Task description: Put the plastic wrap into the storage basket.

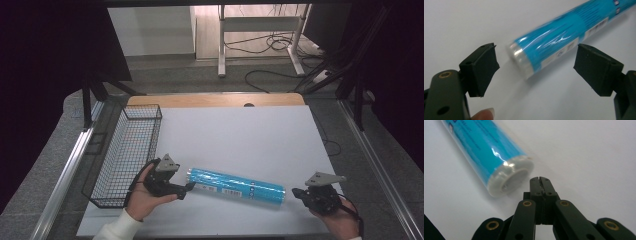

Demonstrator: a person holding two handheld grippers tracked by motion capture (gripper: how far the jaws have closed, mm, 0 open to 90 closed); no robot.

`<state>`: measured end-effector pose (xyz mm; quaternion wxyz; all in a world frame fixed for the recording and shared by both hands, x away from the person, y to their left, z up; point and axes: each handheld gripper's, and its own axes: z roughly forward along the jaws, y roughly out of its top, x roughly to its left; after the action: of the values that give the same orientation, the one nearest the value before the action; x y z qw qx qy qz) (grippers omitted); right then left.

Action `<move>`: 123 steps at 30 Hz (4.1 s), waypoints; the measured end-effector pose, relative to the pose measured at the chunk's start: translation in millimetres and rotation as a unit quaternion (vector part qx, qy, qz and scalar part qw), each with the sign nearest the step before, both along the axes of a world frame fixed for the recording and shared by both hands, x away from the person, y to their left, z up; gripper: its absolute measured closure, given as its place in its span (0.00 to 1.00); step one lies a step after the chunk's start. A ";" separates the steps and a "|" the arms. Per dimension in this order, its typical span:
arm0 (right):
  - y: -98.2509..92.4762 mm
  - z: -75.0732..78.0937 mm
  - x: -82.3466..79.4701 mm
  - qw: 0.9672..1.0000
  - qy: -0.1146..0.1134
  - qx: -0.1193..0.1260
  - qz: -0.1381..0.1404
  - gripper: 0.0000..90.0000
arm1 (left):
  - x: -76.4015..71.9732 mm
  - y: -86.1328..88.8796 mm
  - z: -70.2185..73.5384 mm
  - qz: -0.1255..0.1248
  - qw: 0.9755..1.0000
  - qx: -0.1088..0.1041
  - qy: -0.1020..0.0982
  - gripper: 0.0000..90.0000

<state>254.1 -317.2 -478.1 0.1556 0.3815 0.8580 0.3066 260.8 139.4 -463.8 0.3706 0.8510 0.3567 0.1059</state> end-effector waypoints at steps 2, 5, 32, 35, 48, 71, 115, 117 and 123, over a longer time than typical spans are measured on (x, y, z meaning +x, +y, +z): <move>-8.0 1.1 -1.2 1.000 0.000 0.007 -0.009 0.99 | 5.9 -11.2 5.8 -0.038 0.999 -0.004 -0.006 0.21; -18.5 0.9 -2.1 1.000 0.004 0.019 -0.018 0.86 | 12.2 -24.9 9.5 -0.073 0.997 0.006 -0.011 0.22; -36.9 -10.4 4.7 0.998 0.015 0.034 -0.050 0.46 | 62.7 -121.0 -6.4 -0.233 0.968 0.086 0.026 0.24; -37.0 -11.3 5.1 0.998 0.018 0.035 -0.052 0.46 | 64.5 -131.8 -11.5 -0.255 0.961 0.097 0.038 0.24; -37.5 -13.7 6.1 0.998 0.023 0.031 -0.050 0.46 | 68.1 -153.7 -35.4 -0.288 0.942 0.160 0.061 0.17; -40.3 -14.7 7.2 0.998 0.022 0.029 -0.059 0.45 | 64.7 -146.8 -12.5 -0.343 0.924 0.153 0.072 0.35; -45.2 -13.6 6.9 0.997 0.012 0.033 -0.071 0.45 | 62.7 -137.9 0.4 -0.250 0.947 0.189 0.069 0.34; -44.8 -13.8 7.0 0.997 0.012 0.031 -0.070 0.45 | 62.7 -131.7 4.1 -0.235 0.951 0.188 0.070 0.34; -44.6 -13.4 7.6 0.997 0.010 0.034 -0.073 0.45 | 66.2 -109.1 14.5 -0.194 0.963 0.171 0.072 0.34</move>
<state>261.8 -361.7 -491.5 0.1558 0.4510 0.8188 0.3193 327.0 30.3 -449.3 0.2060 0.9600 0.1872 0.0303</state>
